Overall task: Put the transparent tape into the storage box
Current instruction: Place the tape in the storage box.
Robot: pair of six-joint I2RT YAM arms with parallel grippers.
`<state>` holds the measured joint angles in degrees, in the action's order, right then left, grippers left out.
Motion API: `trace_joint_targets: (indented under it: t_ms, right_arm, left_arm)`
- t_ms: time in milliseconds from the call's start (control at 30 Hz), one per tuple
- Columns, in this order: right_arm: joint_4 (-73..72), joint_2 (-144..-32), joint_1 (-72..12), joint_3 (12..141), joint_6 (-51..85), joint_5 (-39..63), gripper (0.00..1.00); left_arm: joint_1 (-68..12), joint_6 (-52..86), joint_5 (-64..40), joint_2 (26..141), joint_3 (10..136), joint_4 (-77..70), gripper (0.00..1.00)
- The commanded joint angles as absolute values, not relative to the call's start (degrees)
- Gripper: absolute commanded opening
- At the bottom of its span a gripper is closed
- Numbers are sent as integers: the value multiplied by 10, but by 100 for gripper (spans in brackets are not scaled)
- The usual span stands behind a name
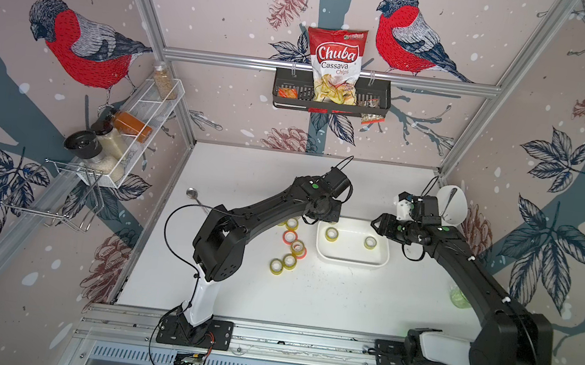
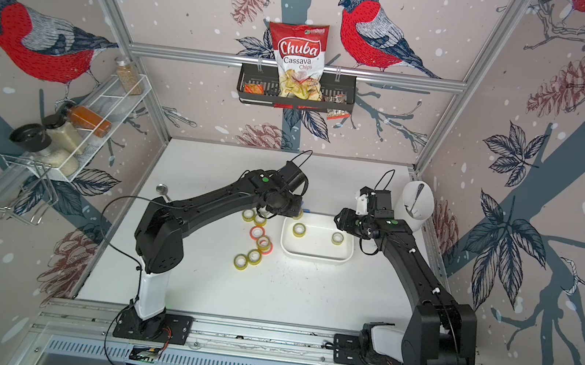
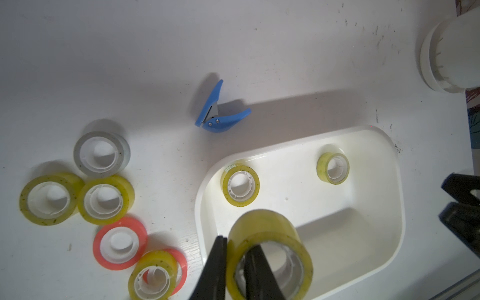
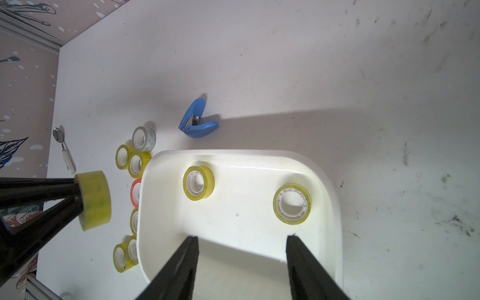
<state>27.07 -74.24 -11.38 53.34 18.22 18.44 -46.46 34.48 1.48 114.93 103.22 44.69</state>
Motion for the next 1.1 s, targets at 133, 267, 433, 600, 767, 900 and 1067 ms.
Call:
trace_joint_targets:
  t_ms: [133,267,433,600,767,900,1067]
  right_arm:
    - [267,-738,-101,526,184,192,59]
    - [265,-738,-94,521,184,196,59]
    - [264,-737,-87,518,183,200,59]
    - [264,-736,-83,514,182,203,59]
    - [264,-735,-78,512,182,206,59]
    - [263,-732,-74,511,180,208,59]
    - [263,-731,-69,509,178,212,59]
  left_arm:
    - [-482,338,-4,1200,1078,452,18]
    - [-490,337,-12,1227,1092,449,18]
    - [-496,337,-18,1254,1101,443,17]
    - [-497,338,-25,1277,1110,433,18]
    - [-498,341,-31,1302,1124,430,17]
    - [-500,343,-33,1315,1128,427,18]
    - [-500,344,-31,1325,1132,424,18]
